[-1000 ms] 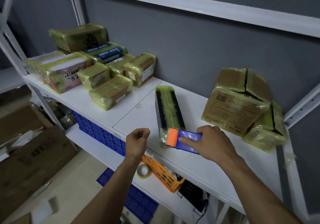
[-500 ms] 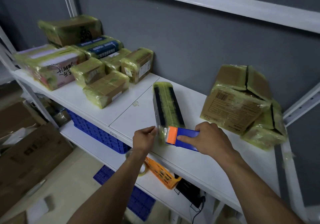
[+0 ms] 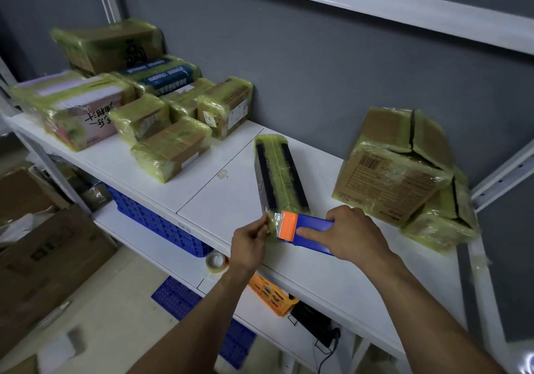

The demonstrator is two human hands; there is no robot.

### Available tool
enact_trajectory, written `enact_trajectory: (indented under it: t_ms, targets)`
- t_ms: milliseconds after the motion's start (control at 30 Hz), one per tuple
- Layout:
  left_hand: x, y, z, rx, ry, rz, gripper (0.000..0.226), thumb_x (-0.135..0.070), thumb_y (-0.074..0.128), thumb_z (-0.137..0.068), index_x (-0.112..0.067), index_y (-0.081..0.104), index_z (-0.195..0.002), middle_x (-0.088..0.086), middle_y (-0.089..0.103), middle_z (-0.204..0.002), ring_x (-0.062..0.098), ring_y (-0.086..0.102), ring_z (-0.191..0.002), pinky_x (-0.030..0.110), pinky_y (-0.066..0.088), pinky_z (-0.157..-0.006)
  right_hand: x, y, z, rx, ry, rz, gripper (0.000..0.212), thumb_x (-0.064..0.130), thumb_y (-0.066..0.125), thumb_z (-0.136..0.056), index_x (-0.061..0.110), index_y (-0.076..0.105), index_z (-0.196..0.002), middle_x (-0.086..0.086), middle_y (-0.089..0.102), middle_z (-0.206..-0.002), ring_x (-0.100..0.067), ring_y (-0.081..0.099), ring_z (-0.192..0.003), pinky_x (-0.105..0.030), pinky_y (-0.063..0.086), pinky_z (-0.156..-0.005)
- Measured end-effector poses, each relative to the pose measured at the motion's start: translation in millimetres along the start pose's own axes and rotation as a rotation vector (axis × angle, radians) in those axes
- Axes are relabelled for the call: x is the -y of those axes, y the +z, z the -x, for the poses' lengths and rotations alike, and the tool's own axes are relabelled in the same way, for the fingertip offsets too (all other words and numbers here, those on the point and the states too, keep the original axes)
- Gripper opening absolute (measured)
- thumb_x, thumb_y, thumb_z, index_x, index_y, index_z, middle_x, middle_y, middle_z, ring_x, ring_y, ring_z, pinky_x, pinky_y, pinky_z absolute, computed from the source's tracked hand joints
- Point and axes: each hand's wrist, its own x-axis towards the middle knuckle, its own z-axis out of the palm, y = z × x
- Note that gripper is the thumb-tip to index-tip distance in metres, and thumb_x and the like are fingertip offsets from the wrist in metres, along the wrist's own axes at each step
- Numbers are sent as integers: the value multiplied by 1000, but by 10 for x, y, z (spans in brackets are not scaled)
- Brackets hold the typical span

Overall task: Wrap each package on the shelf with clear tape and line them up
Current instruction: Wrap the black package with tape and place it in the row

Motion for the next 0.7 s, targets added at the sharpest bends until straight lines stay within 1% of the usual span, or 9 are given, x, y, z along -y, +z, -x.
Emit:
enact_trajectory:
  t_ms: [67,167,233,300,367,433,500,567,700]
  targets:
    - [-18,-38,-9,43,13,-10,32,-18,58,-103,-16,65,-134,-6,69,-128,10,64,-119,37,52,-104,-26,-10,-13,0,1,-7,65,86,69,-67,24,50,-71,6,58,-69,-8,58,-64,-25,36,-50]
    - [-84,-130,-13,93,106,40,39,-34,59,-100,-24,62,-138,-9,64,-137,10,59,-128,36,52,-105,-55,-21,-21,1,-3,-14,65,86,69,-67,25,47,-66,6,54,-63,-7,54,-59,-24,34,-49]
    - [-116,-188,-54,146,255,57,37,-28,61,-100,-20,65,-136,-6,57,-146,11,52,-137,38,51,-105,-65,-26,-30,-9,-14,-15,65,85,70,-68,26,43,-63,7,50,-59,-5,51,-55,-23,31,-47]
    - [-146,-240,-123,236,391,-55,32,-23,62,-100,-18,69,-130,-4,52,-151,10,47,-140,38,51,-105,-80,-35,-42,-12,-20,-22,65,84,71,-68,26,42,-62,7,48,-57,-4,50,-53,-22,31,-46]
    - [-173,-283,-192,308,453,-202,33,-28,62,-99,-19,70,-130,-4,52,-151,12,47,-141,42,49,-108,-93,-42,-52,1,-21,-30,64,84,71,-68,25,45,-63,7,51,-59,-6,53,-55,-23,33,-48]
    - [-196,-311,-243,340,504,-308,38,-32,62,-97,-20,68,-132,-4,54,-149,16,45,-142,47,46,-111,-106,-45,-51,2,-22,-44,64,83,72,-68,26,45,-63,7,50,-57,-6,52,-54,-23,33,-48]
    - [-207,-328,-288,351,568,-389,40,-31,68,-94,-21,67,-133,-6,55,-147,17,45,-143,47,46,-111,-114,-55,-44,-9,-23,-60,64,82,73,-67,26,43,-61,7,48,-53,-5,50,-51,-22,31,-46]
    - [-228,-340,-330,351,596,-435,40,-24,74,-92,-22,68,-131,-7,58,-144,18,47,-141,47,47,-110,-127,-69,-42,-4,-23,-72,63,82,74,-67,26,44,-60,7,48,-52,-4,50,-50,-21,31,-46]
    - [-272,-312,-331,297,634,-472,35,-21,77,-89,-20,73,-124,-6,64,-138,15,52,-136,42,50,-107,-137,-93,-39,-12,-19,-115,65,83,73,-64,24,45,-58,7,52,-49,-6,51,-49,-23,34,-47]
